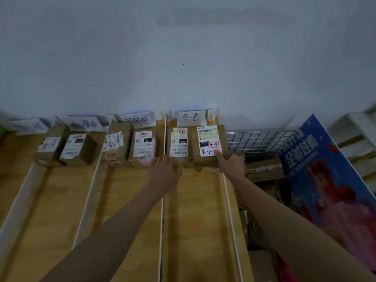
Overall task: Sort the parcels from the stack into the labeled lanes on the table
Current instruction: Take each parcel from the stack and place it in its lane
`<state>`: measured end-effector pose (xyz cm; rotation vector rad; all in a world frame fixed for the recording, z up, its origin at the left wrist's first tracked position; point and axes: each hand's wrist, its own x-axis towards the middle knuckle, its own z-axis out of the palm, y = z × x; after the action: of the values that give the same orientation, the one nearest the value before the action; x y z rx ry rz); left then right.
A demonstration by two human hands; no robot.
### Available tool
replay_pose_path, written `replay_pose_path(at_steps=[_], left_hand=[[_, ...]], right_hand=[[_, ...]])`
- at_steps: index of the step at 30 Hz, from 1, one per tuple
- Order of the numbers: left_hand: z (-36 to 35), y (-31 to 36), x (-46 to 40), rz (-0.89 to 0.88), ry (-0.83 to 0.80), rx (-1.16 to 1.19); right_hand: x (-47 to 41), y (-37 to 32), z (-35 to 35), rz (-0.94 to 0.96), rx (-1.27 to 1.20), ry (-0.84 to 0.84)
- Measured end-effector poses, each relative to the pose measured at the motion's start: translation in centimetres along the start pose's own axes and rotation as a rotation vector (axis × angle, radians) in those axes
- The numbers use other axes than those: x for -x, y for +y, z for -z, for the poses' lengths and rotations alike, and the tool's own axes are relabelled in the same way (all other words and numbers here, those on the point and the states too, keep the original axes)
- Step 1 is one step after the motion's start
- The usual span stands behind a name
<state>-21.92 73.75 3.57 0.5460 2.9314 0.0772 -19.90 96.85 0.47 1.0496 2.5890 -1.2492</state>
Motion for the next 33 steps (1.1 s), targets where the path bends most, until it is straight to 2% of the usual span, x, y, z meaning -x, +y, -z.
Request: replay_pose_path(at_steps=[10, 18, 24, 33], left_hand=[[-3.4, -0.5, -5.4, 0.006, -0.073, -0.027], [-5.5, -1.3, -6.6, -0.007, -0.109, -0.076], [-6.1, -1.8, -6.8, -0.028, -0.136, -0.095], [-6.4, -2.0, -6.7, -0.030, -0.095, -0.073]], right_hand=[[-4.5, -1.5, -2.5, -0.003, 0.069, 0.004], [-6.3, -1.3, -3.3, 0.018, 0.076, -0.013], [-7.3, -0.9, -3.7, -0.037, 0.021, -0.074], [-7.9, -1.1, -3.8, -0.094, 0.035, -0.064]])
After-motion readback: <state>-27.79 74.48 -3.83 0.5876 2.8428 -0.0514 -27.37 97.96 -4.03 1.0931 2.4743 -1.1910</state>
